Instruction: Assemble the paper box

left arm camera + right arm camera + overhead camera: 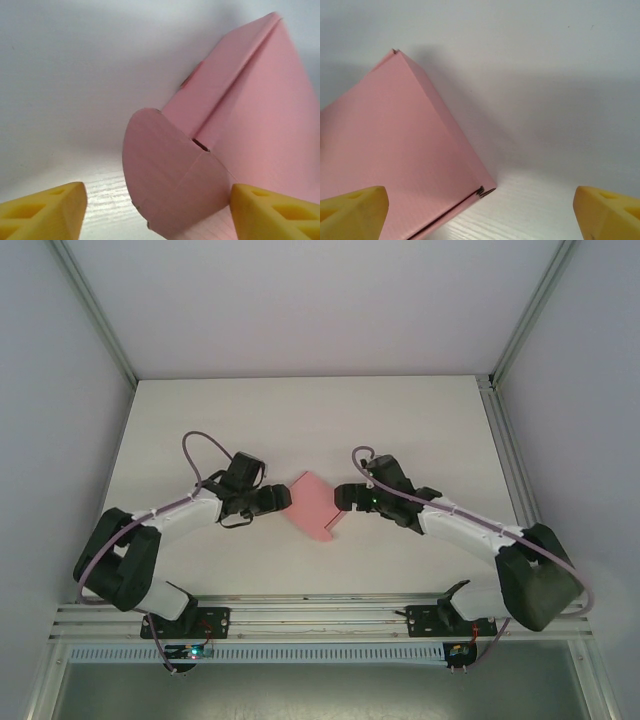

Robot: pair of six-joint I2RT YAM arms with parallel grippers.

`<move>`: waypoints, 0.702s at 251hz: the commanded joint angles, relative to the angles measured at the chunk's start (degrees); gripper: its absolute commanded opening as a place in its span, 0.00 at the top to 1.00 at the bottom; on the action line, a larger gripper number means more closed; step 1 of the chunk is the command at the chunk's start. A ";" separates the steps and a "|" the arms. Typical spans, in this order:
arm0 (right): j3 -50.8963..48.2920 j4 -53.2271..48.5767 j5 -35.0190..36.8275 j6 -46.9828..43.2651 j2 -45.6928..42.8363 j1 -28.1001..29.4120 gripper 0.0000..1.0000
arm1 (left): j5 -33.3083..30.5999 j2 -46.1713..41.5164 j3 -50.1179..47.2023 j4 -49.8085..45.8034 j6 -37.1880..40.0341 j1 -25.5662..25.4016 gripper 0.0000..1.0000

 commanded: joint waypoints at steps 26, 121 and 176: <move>-4.09 -1.86 -1.61 7.89 -4.86 1.36 0.06 | -2.80 -2.20 9.53 -10.33 7.88 -0.39 0.16; -8.77 8.63 -4.59 19.26 -0.06 4.00 0.08 | 11.75 16.57 18.38 -8.43 17.88 2.54 0.38; -7.83 9.60 -5.92 20.16 3.58 3.53 0.09 | 17.95 18.96 15.01 -2.82 15.65 4.10 0.56</move>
